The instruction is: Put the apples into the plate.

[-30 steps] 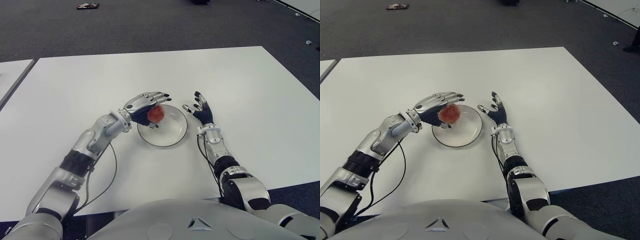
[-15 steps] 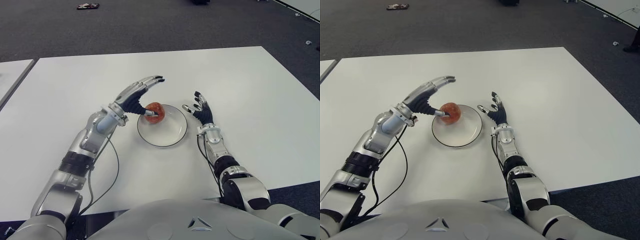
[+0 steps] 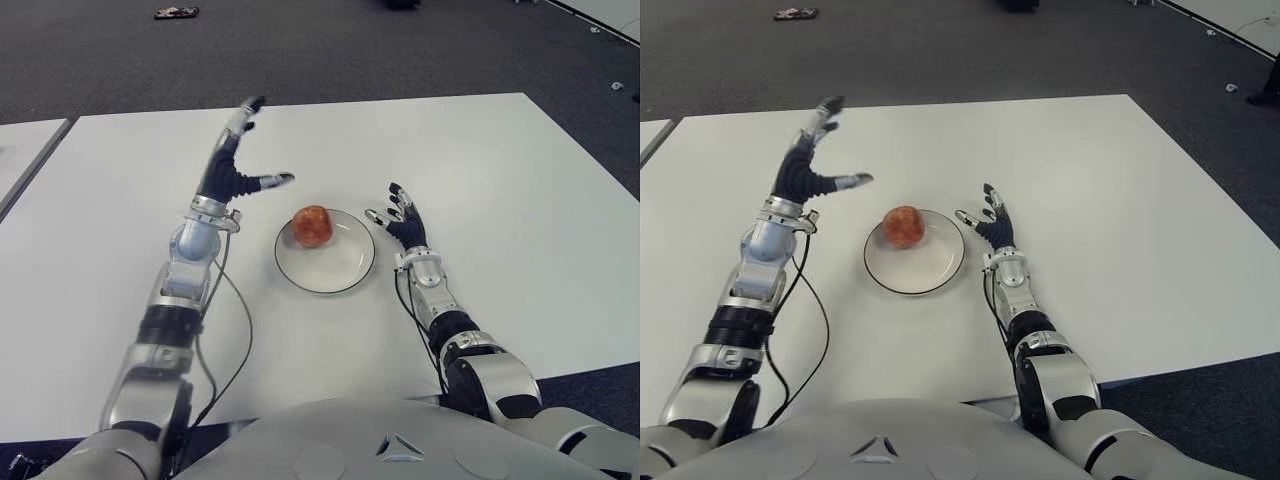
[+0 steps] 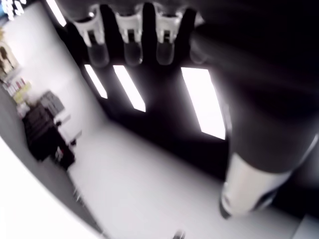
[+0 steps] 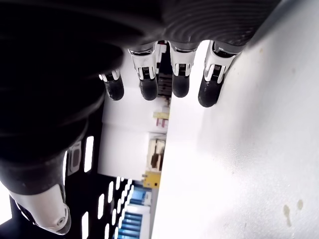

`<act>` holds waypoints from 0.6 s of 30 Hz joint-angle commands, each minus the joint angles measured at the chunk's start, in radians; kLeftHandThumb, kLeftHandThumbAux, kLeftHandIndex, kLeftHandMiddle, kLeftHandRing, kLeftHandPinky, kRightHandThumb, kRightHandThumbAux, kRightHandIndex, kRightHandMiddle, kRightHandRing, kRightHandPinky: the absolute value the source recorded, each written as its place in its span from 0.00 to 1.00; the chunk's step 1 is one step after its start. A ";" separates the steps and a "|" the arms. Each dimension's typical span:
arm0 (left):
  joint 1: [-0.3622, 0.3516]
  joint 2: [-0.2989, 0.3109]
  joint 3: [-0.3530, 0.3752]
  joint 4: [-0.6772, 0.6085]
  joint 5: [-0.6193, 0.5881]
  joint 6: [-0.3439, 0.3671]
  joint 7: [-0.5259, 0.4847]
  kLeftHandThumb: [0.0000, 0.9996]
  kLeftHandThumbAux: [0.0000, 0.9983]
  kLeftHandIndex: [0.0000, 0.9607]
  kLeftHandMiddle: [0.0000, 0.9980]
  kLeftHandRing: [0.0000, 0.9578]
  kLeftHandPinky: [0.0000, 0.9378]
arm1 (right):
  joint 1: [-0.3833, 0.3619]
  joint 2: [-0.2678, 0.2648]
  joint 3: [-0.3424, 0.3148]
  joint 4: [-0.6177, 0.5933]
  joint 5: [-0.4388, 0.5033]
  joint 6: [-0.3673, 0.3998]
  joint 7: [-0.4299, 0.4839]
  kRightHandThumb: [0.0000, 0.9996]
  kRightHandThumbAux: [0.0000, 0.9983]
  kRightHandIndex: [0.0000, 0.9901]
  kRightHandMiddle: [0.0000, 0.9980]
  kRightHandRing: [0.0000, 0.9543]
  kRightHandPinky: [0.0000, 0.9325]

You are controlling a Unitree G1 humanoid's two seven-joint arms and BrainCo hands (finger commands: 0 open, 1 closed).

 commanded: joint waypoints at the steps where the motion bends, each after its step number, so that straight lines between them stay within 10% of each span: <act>1: -0.013 -0.045 0.026 0.016 -0.032 0.040 0.025 0.00 0.31 0.00 0.00 0.00 0.00 | 0.056 0.013 0.014 0.055 -0.006 0.080 0.018 0.14 0.70 0.00 0.00 0.02 0.07; 18: 0.016 -0.095 0.090 0.005 -0.085 0.098 0.035 0.00 0.32 0.00 0.00 0.00 0.00 | 0.069 0.010 0.012 0.041 0.001 0.067 0.028 0.15 0.69 0.00 0.00 0.02 0.07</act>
